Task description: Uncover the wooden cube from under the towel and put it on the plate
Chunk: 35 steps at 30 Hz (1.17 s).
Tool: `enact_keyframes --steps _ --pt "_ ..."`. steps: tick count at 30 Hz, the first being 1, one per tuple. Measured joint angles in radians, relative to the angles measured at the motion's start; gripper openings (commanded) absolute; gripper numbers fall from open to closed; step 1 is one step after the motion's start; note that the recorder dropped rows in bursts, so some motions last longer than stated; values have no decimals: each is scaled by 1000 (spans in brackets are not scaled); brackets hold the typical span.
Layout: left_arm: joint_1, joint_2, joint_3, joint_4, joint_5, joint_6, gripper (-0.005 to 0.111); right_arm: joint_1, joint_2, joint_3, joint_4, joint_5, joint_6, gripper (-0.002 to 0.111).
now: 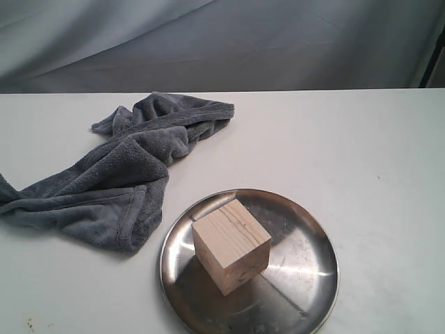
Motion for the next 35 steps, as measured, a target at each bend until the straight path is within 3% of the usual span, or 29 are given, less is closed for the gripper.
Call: enact_keyframes --steps 8,24,35 --pt "0 0 191 2 -109 0 0 0 0 0 0 0 0 0" --pt "0 0 195 23 -37 0 0 0 0 0 0 0 0 0" --pt "0 0 195 -90 -37 -44 0 0 0 0 0 0 0 0"
